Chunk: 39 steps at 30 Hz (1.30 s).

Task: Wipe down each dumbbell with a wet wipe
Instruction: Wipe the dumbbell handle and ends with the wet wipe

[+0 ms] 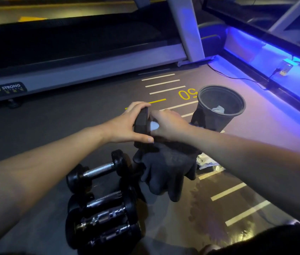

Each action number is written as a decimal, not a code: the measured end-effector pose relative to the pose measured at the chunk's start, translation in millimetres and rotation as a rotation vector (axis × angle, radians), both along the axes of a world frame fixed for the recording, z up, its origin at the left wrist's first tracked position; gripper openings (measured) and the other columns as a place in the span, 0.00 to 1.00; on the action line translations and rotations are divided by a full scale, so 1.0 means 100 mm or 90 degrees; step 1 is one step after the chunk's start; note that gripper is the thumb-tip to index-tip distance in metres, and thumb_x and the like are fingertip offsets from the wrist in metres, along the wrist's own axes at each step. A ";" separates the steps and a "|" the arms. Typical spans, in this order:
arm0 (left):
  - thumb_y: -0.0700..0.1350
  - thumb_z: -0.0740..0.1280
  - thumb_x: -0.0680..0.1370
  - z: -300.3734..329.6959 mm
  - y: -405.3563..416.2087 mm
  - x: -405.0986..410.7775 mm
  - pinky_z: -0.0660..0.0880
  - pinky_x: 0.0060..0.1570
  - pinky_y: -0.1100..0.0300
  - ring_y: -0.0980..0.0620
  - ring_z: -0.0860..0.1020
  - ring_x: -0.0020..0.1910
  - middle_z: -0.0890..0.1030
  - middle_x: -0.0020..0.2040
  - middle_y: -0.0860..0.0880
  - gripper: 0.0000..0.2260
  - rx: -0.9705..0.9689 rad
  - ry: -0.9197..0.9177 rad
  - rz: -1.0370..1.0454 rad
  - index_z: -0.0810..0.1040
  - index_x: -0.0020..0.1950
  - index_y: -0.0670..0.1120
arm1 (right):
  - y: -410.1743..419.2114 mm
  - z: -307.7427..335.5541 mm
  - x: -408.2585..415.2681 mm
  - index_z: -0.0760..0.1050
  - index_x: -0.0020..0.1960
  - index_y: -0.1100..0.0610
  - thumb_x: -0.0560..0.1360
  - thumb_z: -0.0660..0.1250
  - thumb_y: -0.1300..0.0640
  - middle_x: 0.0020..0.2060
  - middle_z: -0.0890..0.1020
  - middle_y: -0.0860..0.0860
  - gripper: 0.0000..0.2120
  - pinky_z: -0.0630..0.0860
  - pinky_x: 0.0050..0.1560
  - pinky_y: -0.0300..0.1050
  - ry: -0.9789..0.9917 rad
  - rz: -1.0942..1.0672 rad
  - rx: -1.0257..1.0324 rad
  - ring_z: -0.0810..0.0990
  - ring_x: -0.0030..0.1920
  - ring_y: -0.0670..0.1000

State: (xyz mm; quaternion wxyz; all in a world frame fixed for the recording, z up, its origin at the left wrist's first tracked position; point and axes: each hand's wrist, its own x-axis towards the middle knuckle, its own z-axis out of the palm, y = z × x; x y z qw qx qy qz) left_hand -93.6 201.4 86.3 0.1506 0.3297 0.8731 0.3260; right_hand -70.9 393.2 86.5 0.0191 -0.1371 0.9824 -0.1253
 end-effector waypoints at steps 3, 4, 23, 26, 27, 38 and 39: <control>0.68 0.76 0.58 -0.02 0.02 0.03 0.61 0.73 0.62 0.60 0.60 0.73 0.56 0.73 0.61 0.55 0.008 0.012 -0.001 0.55 0.79 0.53 | 0.05 0.15 -0.12 0.79 0.45 0.59 0.67 0.77 0.52 0.37 0.80 0.53 0.14 0.68 0.32 0.38 -0.143 0.011 -0.069 0.75 0.36 0.51; 0.67 0.77 0.58 -0.02 0.02 0.04 0.61 0.73 0.63 0.60 0.60 0.73 0.56 0.73 0.61 0.55 0.009 0.017 -0.007 0.55 0.79 0.53 | 0.06 0.19 -0.14 0.81 0.44 0.60 0.67 0.77 0.52 0.34 0.79 0.52 0.13 0.66 0.27 0.35 -0.182 0.011 -0.080 0.73 0.32 0.48; 0.55 0.83 0.64 -0.04 -0.08 -0.08 0.60 0.75 0.59 0.59 0.59 0.75 0.58 0.76 0.57 0.51 -0.006 0.026 -0.034 0.57 0.79 0.53 | 0.03 -0.04 0.03 0.76 0.51 0.53 0.70 0.72 0.49 0.43 0.81 0.53 0.14 0.64 0.39 0.46 -0.011 0.017 0.011 0.78 0.49 0.58; 0.55 0.84 0.62 -0.04 -0.06 -0.08 0.61 0.72 0.63 0.60 0.59 0.75 0.56 0.76 0.60 0.53 -0.022 0.030 -0.034 0.56 0.78 0.54 | 0.10 0.07 -0.12 0.78 0.39 0.55 0.68 0.76 0.49 0.29 0.74 0.50 0.11 0.63 0.33 0.45 -0.177 0.026 -0.070 0.73 0.34 0.53; 0.55 0.84 0.61 -0.04 -0.05 -0.08 0.61 0.72 0.62 0.60 0.59 0.75 0.55 0.76 0.60 0.54 -0.027 0.034 -0.035 0.55 0.78 0.55 | 0.11 0.07 -0.15 0.78 0.38 0.56 0.68 0.76 0.49 0.27 0.74 0.50 0.12 0.65 0.33 0.45 -0.201 0.022 -0.072 0.72 0.32 0.52; 0.57 0.84 0.59 -0.04 -0.04 -0.08 0.65 0.73 0.52 0.57 0.62 0.73 0.56 0.74 0.60 0.54 -0.050 0.056 -0.034 0.56 0.77 0.57 | -0.09 -0.30 0.18 0.76 0.41 0.58 0.61 0.77 0.55 0.34 0.82 0.54 0.14 0.74 0.43 0.46 0.269 0.050 0.268 0.82 0.34 0.56; 0.58 0.84 0.59 -0.03 -0.04 -0.07 0.65 0.73 0.52 0.57 0.63 0.73 0.56 0.74 0.60 0.54 -0.054 0.058 -0.033 0.55 0.77 0.57 | -0.08 -0.29 0.16 0.76 0.43 0.58 0.64 0.76 0.55 0.37 0.83 0.55 0.13 0.74 0.45 0.47 0.248 0.059 0.265 0.83 0.37 0.56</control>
